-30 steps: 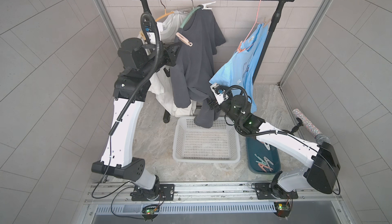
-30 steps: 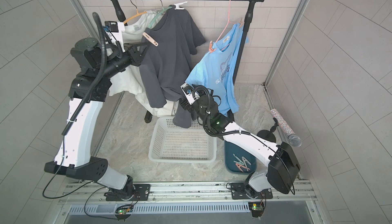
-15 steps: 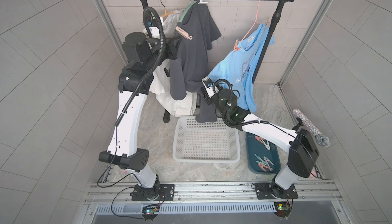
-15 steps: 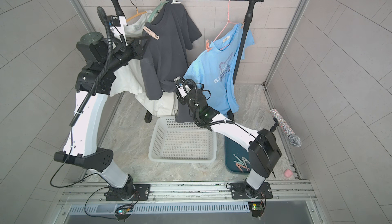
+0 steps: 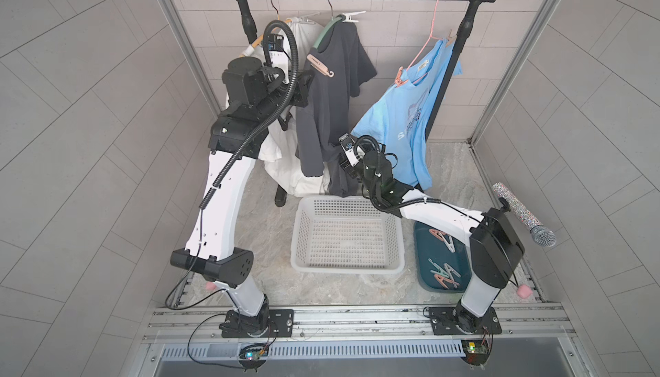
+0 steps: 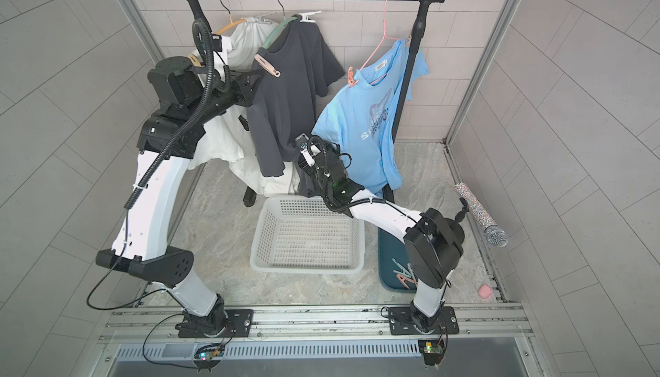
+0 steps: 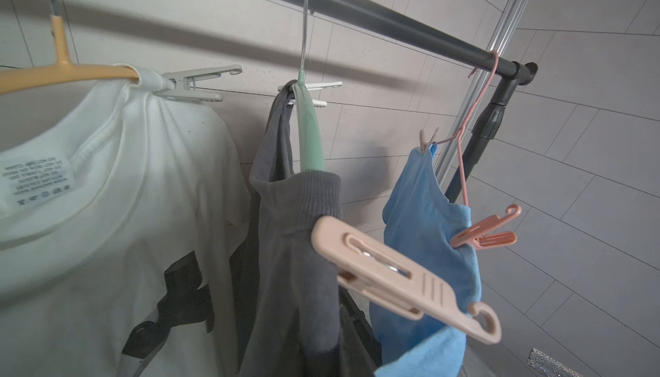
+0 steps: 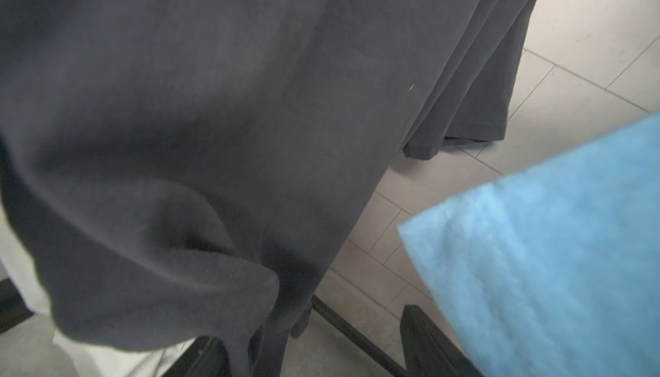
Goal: Use clothespins to secure the t-shirt on both sides of the hanger
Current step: Hang the hanger on the clothesline.
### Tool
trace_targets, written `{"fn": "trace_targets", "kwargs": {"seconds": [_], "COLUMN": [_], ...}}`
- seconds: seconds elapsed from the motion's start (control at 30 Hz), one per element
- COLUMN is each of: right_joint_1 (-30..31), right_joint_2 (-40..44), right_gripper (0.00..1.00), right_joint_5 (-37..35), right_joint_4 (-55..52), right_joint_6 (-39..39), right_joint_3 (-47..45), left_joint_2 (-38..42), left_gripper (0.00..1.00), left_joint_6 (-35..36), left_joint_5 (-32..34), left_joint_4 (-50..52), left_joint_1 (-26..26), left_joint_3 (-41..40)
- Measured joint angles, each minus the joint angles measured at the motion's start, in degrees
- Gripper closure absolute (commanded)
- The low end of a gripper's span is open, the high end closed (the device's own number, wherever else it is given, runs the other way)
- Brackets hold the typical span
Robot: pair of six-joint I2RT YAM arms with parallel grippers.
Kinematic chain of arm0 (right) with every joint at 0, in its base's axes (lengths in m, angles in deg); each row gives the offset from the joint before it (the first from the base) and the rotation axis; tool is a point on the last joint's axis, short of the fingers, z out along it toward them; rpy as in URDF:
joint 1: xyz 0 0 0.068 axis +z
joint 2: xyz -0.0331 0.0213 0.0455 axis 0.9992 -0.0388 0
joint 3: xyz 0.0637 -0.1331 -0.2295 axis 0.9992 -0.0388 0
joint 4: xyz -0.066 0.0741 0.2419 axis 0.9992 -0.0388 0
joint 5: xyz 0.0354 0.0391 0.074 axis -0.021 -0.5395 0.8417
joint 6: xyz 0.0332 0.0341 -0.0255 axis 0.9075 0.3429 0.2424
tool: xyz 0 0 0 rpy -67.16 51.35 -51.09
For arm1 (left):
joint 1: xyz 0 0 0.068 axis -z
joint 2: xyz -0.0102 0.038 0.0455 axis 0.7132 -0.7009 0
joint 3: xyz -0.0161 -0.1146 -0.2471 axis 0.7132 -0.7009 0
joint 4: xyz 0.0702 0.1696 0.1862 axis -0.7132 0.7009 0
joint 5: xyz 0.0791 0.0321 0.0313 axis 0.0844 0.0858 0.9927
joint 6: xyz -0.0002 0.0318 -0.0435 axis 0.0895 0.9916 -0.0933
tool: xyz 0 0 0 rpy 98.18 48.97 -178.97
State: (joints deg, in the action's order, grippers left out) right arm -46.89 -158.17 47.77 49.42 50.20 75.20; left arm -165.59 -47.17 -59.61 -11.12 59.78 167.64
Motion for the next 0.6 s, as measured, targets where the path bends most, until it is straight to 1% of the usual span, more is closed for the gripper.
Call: {"fn": "trace_targets", "kwargs": {"seconds": [0.07, 0.1, 0.13, 0.43, 0.5, 0.57, 0.6], "right_joint_1": [0.04, 0.09, 0.15, 1.16, 1.22, 1.22, 1.22], "right_joint_2": [2.51, 4.24, 5.84, 18.88, 21.99, 25.09, 26.64], "right_gripper": [0.19, 0.14, 0.01, 0.0, 0.0, 0.0, 0.0], "right_joint_5": [0.96, 1.49, 2.08, 7.85, 8.92, 9.68, 10.1], "right_joint_4": [-1.57, -2.47, -3.32, -11.1, -12.55, -13.62, -13.88], "right_joint_6": [1.18, 2.12, 3.23, 6.95, 7.5, 7.96, 8.24], "right_joint_3": [-1.92, -2.99, -3.85, -6.91, -7.34, -7.8, -8.09], "left_joint_2": [0.0, 0.0, 0.0, 0.02, 0.02, 0.02, 0.02], "left_gripper": [1.0, 1.0, 1.0, 1.0, 0.92, 0.87, 0.8], "left_joint_6": [0.39, 0.59, 0.81, 1.84, 1.86, 1.86, 1.88], "left_joint_5": [0.68, 0.92, 1.2, 3.02, 3.19, 3.23, 3.32], "left_joint_4": [0.42, 0.48, 0.48, 0.33, 0.35, 0.33, 0.33], "left_joint_1": [0.02, 0.02, 0.07, 0.81, 0.87, 0.92, 0.98], "left_joint_3": [0.0, 0.0, 0.0, -0.76, -0.79, -0.87, -0.87]}}
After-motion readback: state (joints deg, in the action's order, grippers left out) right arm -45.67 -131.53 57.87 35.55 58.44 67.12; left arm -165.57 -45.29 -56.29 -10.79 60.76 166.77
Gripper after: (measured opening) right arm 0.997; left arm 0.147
